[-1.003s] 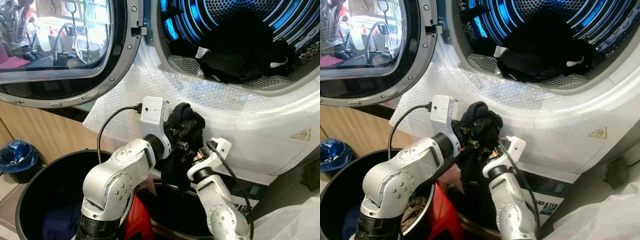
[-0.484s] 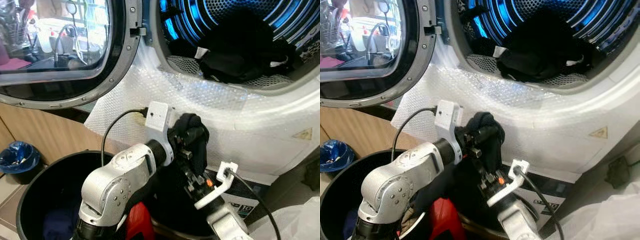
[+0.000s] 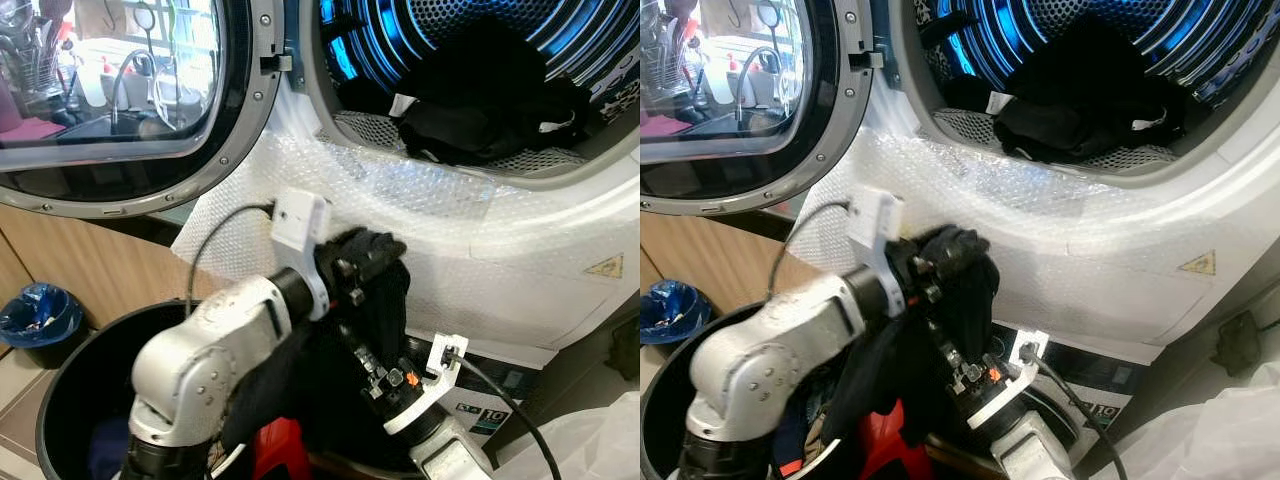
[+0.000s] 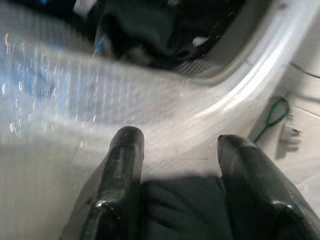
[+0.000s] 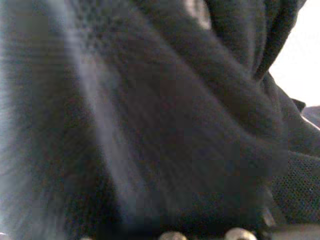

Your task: Clothes washing

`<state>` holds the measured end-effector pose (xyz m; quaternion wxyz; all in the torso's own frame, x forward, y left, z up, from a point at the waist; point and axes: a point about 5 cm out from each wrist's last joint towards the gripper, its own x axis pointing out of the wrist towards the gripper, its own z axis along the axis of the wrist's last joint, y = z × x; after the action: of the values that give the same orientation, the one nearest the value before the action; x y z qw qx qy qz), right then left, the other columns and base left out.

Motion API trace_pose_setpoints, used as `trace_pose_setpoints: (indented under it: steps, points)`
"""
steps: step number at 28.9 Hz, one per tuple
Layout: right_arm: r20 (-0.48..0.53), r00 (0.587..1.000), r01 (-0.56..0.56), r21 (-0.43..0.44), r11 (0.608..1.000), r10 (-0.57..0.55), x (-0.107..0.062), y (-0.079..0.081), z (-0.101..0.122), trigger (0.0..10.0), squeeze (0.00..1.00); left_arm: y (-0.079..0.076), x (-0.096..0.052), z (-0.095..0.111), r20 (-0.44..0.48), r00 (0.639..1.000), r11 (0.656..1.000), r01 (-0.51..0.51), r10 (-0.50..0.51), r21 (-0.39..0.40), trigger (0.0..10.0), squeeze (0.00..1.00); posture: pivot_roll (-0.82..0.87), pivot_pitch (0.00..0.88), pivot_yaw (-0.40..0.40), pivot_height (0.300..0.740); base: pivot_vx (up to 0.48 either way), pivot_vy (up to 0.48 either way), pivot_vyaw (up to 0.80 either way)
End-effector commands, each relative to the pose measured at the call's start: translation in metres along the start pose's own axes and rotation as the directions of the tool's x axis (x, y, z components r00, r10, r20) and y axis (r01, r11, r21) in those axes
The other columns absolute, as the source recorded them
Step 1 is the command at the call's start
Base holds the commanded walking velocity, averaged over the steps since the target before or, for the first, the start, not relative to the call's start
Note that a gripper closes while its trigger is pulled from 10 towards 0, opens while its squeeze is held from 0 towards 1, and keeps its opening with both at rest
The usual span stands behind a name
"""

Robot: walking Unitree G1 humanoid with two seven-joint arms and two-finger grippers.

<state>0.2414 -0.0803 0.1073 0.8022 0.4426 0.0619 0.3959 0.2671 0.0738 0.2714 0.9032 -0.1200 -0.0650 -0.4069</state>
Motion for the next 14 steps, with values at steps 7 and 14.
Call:
trace_pose_setpoints:
  steps: [7, 14]
  points:
    - [0.002, 0.999, 0.054, -0.023, 0.998, -0.054, -0.014, -0.016, 0.003, 0.0, 0.0, 0.022, -0.032, 0.02, 0.014, 0.993, 0.984, -0.115, 0.114, 0.135, 10.0, 1.0, 0.04, 0.08, -0.012, 0.74, 0.0, 0.0, 0.0]
    - [0.159, 0.987, -0.037, 0.078, 0.996, 0.024, -0.023, -0.015, 0.036, 0.0, 0.0, 0.078, -0.081, 0.006, 0.001, 0.827, 0.797, -0.543, 0.563, 0.264, 10.0, 1.0, 0.05, 0.09, -0.019, 0.74, 0.0, 0.0, 0.0]
